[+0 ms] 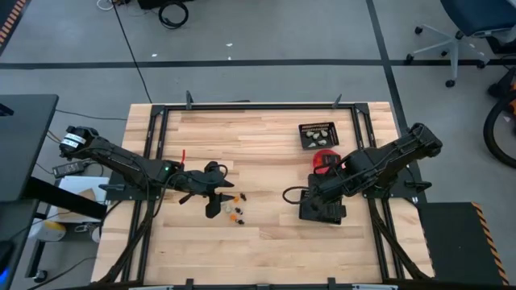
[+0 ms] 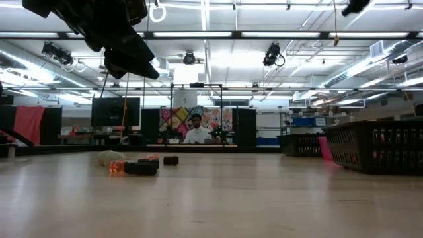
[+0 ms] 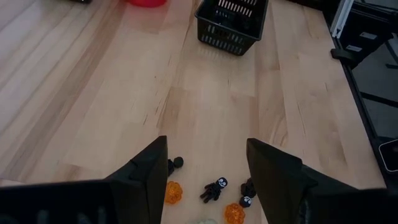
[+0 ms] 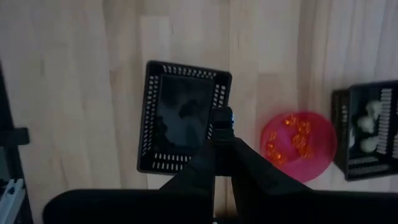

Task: Sort Halloween decoration
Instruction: Put the black skeleton toy into the bottom black bin

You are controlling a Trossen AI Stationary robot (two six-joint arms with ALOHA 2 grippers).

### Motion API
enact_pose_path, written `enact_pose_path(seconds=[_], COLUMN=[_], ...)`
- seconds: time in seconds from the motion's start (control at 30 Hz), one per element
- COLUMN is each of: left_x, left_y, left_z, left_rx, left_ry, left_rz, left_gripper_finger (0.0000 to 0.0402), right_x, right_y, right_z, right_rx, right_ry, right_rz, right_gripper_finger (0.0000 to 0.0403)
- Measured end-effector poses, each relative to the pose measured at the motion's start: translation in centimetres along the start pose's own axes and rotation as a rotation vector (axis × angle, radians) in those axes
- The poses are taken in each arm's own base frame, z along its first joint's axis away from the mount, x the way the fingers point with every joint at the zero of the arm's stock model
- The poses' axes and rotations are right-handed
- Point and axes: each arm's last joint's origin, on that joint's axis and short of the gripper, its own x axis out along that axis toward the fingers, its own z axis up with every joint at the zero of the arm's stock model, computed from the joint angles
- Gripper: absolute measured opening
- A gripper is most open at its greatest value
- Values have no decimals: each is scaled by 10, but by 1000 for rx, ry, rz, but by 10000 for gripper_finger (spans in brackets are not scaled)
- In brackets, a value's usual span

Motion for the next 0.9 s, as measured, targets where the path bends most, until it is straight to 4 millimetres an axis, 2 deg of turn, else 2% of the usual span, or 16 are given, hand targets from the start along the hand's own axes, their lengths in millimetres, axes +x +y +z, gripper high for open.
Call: enact_pose_path(seconds=[0.23,0.9], left_x=[0,0], left_y=[0,0], left_z=[0,0], left_rx=[0,0], left_ry=[-1,-1], left_rz=[-1,0], left_gripper_finger=[192,192], right_x=[26,112], right_y=[0,8], right_z=[-11,-26], right_rx=[24,54], right_ry=[24,86], right_rz=[19,87], right_gripper_finger=[39,39])
